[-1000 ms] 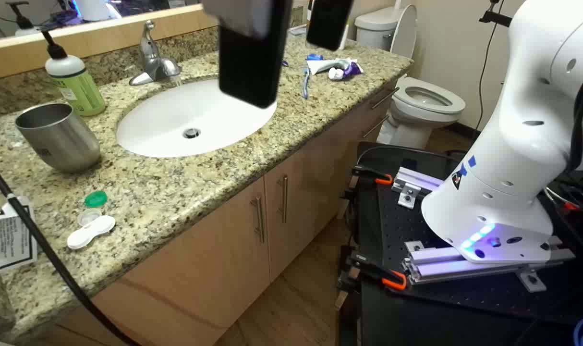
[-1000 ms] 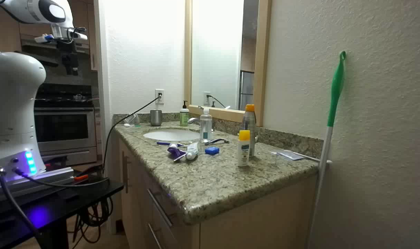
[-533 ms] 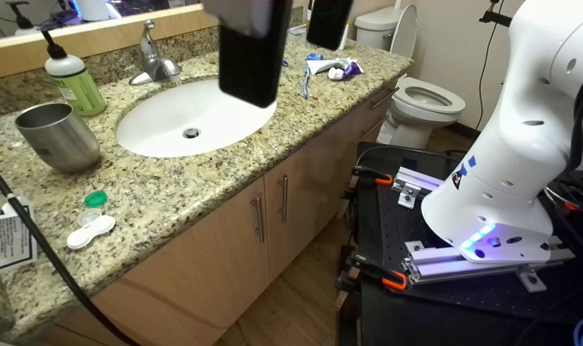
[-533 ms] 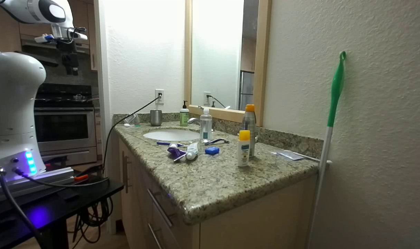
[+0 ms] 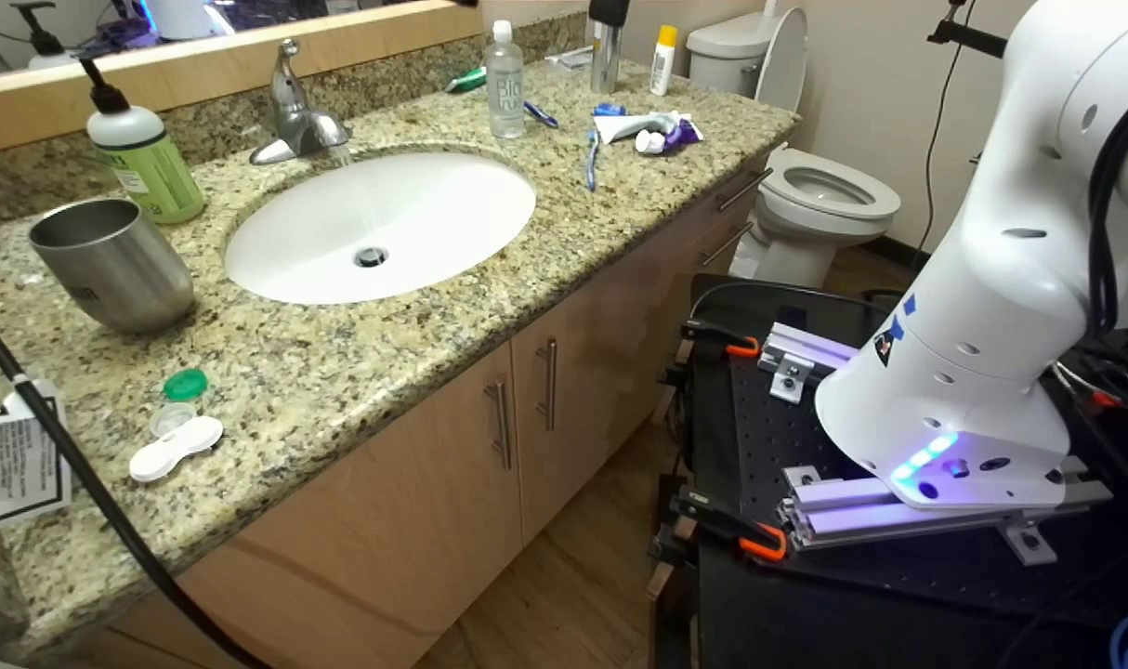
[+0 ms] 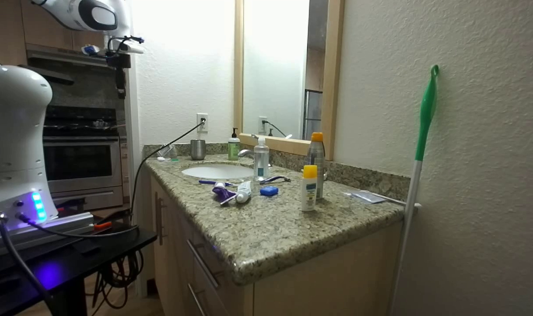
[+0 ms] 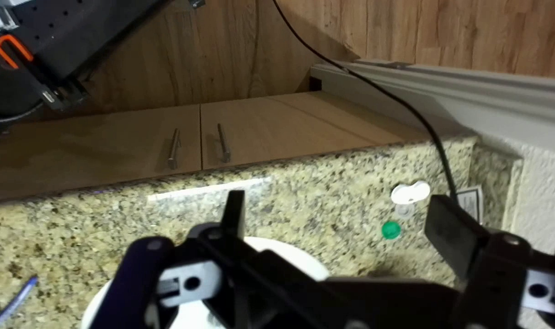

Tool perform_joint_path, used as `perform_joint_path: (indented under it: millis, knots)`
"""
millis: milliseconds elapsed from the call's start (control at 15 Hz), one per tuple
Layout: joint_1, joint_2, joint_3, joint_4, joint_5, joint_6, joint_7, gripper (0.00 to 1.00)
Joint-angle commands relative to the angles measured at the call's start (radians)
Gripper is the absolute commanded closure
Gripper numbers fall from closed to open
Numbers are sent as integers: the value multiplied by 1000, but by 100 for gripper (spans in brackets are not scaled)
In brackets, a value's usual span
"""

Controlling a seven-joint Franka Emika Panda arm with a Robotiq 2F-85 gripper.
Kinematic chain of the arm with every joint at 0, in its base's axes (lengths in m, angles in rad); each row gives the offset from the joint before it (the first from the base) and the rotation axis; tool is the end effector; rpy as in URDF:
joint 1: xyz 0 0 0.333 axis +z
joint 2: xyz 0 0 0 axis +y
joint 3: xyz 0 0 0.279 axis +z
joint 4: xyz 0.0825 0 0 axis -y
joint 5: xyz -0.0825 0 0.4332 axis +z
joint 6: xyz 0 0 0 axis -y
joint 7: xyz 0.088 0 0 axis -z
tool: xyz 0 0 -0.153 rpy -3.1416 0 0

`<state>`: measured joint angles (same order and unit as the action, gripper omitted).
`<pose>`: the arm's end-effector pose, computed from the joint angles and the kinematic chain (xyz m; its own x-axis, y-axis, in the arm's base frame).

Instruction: Place the toothbrush in the cup then put it back on the counter

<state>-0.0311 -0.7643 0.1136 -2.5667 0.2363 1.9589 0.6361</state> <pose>0.4166 0.0547 0.4342 0.7928 -0.6088 0.0303 -0.5904 -0.7794 -0.2097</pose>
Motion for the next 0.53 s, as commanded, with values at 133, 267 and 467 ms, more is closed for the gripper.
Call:
perform_joint_path:
  millis: [133, 267, 467]
  knots:
    - [-216, -61, -171, -104, -32, 64, -14, 0]
    - [-307, -38, -231, -139, -69, 127, -24, 0]
    - [-332, -17, -243, -101, -58, 107, -14, 0]
